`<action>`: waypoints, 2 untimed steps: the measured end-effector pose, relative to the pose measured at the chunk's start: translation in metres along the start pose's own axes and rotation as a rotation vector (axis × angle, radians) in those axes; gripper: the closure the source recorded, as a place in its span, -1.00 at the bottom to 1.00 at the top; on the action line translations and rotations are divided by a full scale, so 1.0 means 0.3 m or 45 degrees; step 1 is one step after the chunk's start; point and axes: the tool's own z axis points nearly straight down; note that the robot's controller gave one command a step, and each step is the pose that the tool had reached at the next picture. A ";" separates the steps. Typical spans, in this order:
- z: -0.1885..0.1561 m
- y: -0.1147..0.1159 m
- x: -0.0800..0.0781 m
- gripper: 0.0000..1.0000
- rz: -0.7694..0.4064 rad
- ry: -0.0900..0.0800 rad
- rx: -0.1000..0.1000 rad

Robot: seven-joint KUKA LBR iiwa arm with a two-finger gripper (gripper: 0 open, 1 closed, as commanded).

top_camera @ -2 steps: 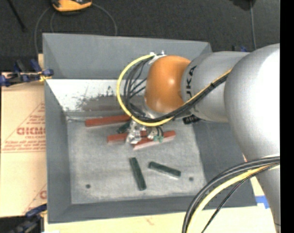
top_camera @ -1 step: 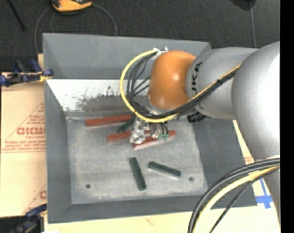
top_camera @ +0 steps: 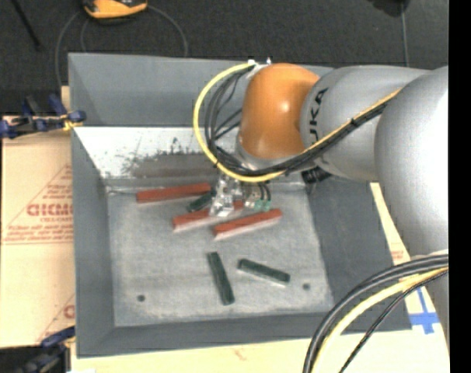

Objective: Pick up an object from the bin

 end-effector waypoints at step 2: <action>0.063 0.013 0.053 -1.00 0.022 0.005 0.000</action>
Offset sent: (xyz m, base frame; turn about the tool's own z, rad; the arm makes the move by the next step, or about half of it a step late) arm 0.0000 0.0000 0.0000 0.0000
